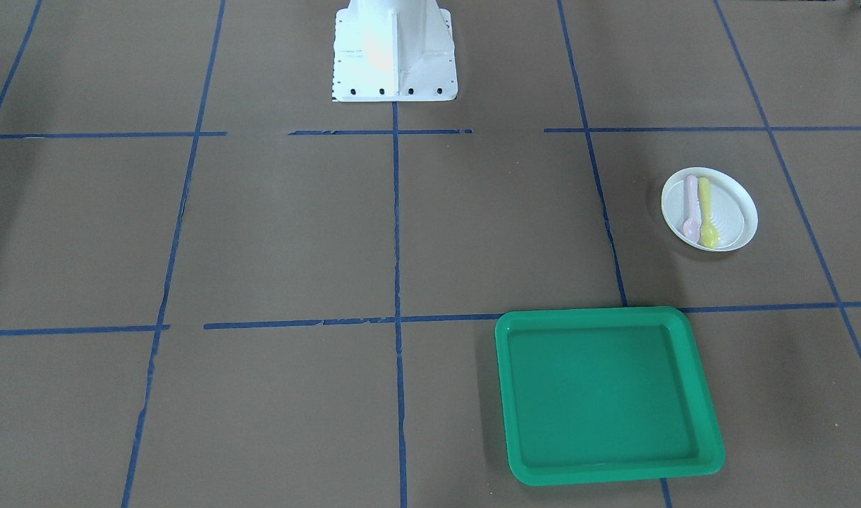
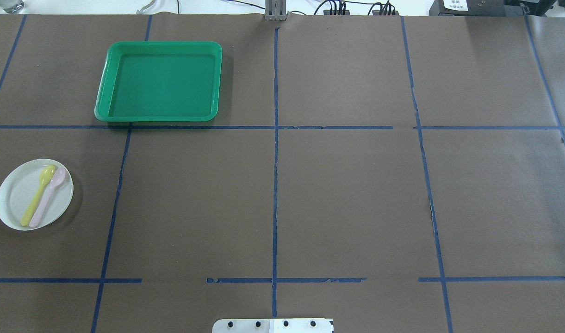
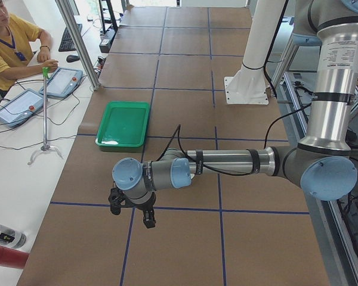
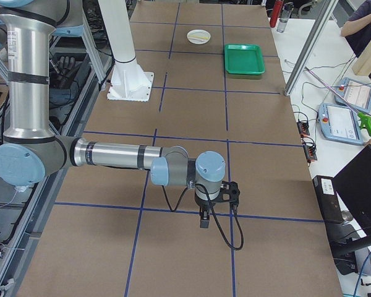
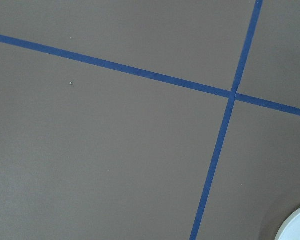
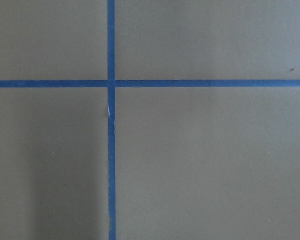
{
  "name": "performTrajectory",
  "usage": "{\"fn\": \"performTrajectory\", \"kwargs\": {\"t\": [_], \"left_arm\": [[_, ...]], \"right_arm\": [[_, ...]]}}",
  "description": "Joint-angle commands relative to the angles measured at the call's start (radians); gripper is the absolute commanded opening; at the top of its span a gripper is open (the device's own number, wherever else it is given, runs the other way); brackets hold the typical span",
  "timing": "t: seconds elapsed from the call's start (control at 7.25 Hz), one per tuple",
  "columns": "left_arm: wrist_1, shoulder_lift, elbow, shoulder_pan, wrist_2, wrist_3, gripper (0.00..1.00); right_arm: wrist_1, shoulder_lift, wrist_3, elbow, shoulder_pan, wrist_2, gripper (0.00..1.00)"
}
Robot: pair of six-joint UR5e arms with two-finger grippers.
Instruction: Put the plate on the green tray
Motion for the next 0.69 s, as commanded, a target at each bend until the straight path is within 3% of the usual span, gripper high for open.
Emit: {"fn": "performTrajectory", "kwargs": {"t": [0.0,0.28,0.55], "left_arm": [[-0.020,0.006,-0.009,0.009,0.001,0.003,1.00],[-0.020,-0.009,-0.003,0.044,0.000,0.000,1.00],[-0.013,-0.005,-0.073,0.048,0.003,-0.038,1.00]], "right_arm": [[0.000,0.000,0.000,0.000,0.000,0.000,1.00],[0.000,0.000,0.000,0.000,0.000,0.000,1.00],[0.000,0.000,0.000,0.000,0.000,0.000,1.00]]}}
